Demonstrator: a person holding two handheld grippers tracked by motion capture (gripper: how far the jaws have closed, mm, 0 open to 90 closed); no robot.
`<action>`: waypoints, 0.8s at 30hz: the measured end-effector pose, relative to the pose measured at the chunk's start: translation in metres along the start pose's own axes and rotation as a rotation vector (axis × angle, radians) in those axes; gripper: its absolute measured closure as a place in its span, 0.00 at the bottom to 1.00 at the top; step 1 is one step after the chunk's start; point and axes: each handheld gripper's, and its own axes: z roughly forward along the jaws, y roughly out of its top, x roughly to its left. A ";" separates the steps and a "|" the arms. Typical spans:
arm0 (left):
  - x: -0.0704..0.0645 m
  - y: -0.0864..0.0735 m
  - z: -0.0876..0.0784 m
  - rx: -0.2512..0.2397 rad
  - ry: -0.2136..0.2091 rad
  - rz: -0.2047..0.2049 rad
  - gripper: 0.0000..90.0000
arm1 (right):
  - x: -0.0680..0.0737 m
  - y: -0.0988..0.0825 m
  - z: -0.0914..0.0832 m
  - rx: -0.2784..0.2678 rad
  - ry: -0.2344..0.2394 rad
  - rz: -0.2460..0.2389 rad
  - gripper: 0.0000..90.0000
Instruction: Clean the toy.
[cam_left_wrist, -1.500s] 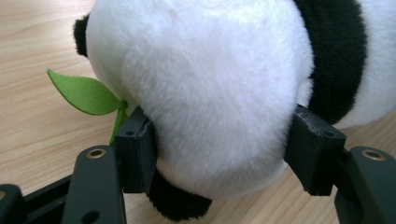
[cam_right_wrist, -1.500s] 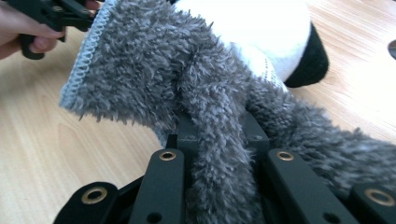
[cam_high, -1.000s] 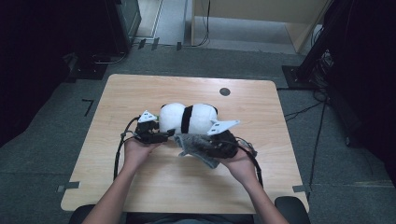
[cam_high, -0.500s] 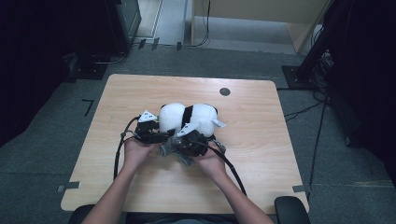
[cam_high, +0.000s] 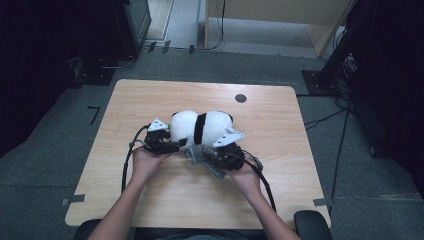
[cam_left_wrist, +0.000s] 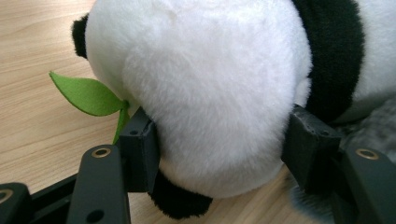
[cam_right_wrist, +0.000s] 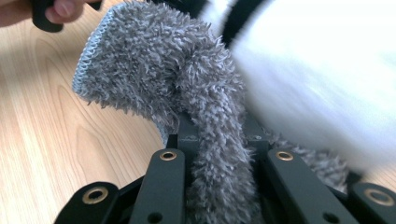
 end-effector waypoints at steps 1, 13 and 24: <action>0.000 0.000 0.000 0.000 0.000 0.000 0.40 | -0.003 -0.003 -0.004 -0.002 -0.003 0.006 0.85; 0.001 -0.001 0.000 -0.002 -0.005 0.002 0.40 | -0.040 -0.030 -0.043 -0.017 -0.046 0.085 0.85; -0.002 0.001 0.000 0.002 0.001 0.003 0.41 | -0.003 -0.009 -0.023 -0.028 0.057 -0.017 0.85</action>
